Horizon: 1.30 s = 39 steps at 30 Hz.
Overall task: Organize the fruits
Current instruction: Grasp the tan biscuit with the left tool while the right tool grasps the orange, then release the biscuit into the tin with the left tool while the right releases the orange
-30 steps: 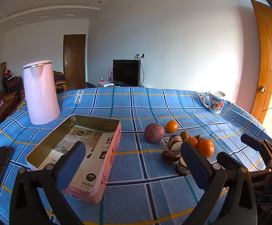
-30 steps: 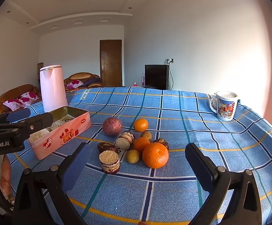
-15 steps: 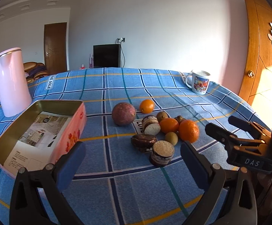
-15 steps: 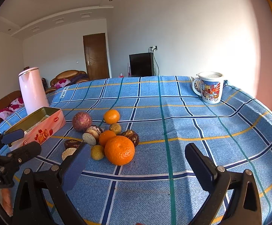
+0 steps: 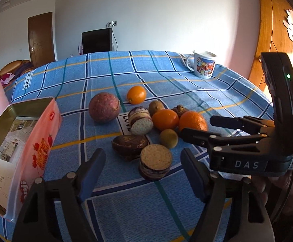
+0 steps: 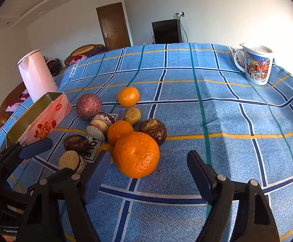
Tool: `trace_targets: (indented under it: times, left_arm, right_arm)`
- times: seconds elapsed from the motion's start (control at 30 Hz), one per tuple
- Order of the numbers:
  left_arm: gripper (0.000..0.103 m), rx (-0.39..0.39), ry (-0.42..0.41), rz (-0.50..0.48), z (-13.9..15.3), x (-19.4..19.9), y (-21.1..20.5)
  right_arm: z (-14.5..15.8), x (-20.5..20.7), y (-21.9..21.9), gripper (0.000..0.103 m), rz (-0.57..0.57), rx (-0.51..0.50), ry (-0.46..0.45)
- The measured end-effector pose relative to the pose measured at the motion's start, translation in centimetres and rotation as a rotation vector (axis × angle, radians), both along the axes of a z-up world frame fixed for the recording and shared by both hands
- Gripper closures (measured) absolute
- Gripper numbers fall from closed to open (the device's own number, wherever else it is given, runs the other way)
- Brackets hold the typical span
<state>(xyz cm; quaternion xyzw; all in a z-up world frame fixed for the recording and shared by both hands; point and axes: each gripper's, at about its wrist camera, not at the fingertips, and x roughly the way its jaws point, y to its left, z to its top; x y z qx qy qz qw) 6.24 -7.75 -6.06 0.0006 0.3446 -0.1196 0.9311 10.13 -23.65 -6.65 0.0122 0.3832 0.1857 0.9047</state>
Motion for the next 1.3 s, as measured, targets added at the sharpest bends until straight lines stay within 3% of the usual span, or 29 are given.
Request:
trace_targets:
  times: [0.07,0.1,0.2,0.37,0.47,0.6,0.83,1.3]
  left_arm:
    - [0.037,-0.006,0.021,-0.011,-0.2,0.3,0.0]
    - [0.045,-0.009,0.029,-0.014,-0.3,0.4,0.0]
    - [0.048,-0.007,0.046,-0.027,-0.5,0.6,-0.1]
    - [0.049,-0.002,0.079,-0.047,-0.7,1.1,-0.5]
    - [0.065,-0.018,0.085,-0.062,-0.9,1.2,-0.5]
    - [0.065,-0.025,0.063,-0.057,-0.7,0.9,-0.4]
    - [0.066,-0.027,-0.055,-0.038,0.2,-0.8,0.1]
    - [0.066,-0.071,-0.184,-0.021,1.3,-2.6,1.3]
  right_arm:
    - [-0.2,0.3,0.5,0.028,0.022,-0.016,0.018]
    - [-0.5,0.5,0.6,0.041,0.033,-0.013,0.036]
    - [-0.6,0.7,0.3,0.054,0.056,0.03,0.053]
    - [-0.3,0.1,0.7,0.054,0.072,0.011,0.02]
    - [-0.1,-0.1,0.7,0.055,0.071,0.014,0.0]
    - [0.4,-0.9,0.6,0.055,0.07,0.017,-0.057]
    - [1.2,-2.1,0.3,0.055,0.064,0.037,-0.149]
    - [2.4,-4.6,0.4,0.055,0.104,0.052,-0.31]
